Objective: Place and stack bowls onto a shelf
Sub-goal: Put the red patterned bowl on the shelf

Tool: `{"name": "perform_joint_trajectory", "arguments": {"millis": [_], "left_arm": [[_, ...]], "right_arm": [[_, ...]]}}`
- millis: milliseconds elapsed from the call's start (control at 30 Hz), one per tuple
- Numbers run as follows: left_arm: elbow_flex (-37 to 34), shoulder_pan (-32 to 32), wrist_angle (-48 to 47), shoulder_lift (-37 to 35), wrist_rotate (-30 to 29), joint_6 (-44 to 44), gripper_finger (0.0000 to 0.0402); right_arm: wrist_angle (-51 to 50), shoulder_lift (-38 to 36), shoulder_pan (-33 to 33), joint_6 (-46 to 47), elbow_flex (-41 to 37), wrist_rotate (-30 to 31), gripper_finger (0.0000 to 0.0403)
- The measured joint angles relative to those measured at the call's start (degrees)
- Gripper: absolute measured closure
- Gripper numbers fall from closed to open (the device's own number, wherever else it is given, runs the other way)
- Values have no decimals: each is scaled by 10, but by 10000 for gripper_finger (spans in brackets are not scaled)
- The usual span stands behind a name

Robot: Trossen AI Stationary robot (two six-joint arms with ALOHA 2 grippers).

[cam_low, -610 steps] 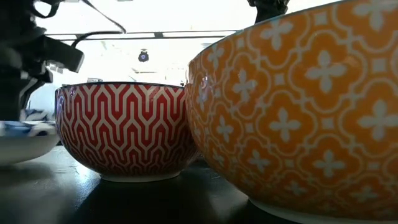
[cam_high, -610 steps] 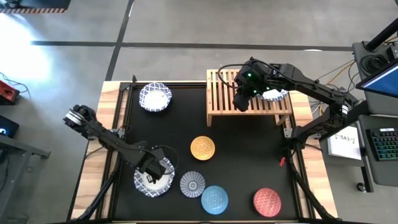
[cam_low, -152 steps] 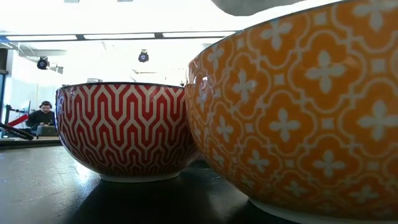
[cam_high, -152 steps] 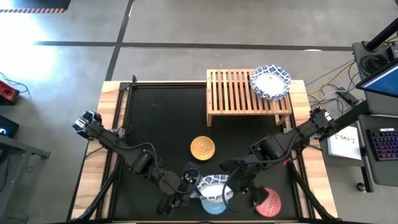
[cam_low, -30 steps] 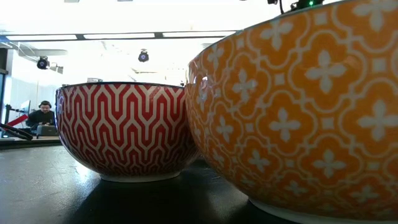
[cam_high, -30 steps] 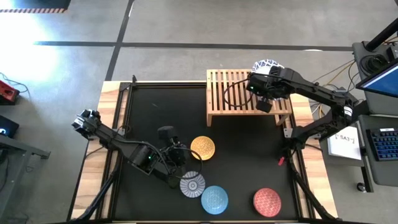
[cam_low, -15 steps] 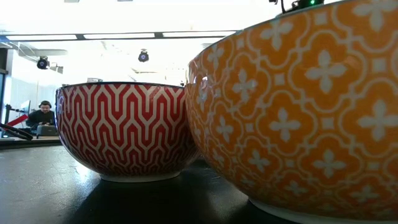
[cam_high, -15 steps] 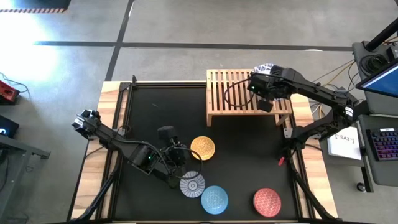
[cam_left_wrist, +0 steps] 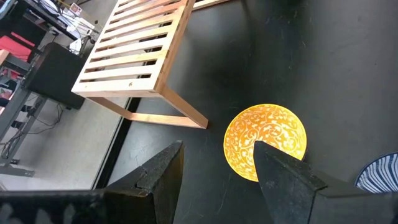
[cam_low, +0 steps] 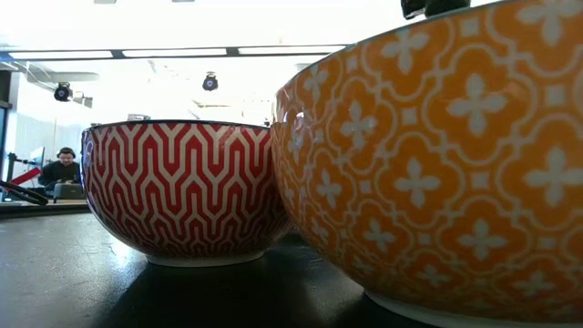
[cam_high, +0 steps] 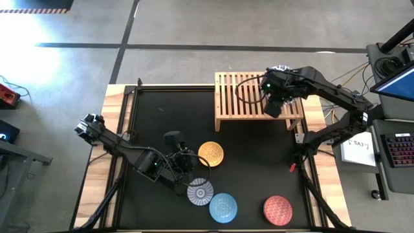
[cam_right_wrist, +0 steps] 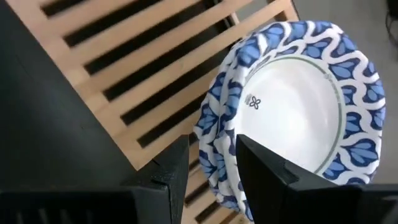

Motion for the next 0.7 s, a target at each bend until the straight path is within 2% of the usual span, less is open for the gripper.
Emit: {"name": "perform_joint_trajectory", "arguments": {"millis": [67, 200, 267, 433, 567, 700], "left_arm": [[0, 0, 0, 0, 0, 0, 223], [0, 0, 1, 0, 0, -2, 223], [0, 0, 1, 0, 0, 0, 223], [0, 1, 1, 0, 2, 23, 223], [0, 3, 2, 0, 58, 12, 223], [0, 3, 1, 1, 75, -10, 223]], "right_arm": [[0, 0, 4, 17, 9, -21, 280], [10, -1, 20, 45, 18, -134, 280], [20, -1, 36, 67, 15, -169, 280], [20, 3, 102, 132, 5, -181, 280], [20, 8, 174, 195, -5, -181, 280], [23, 15, 251, 262, -19, -181, 280]]}}
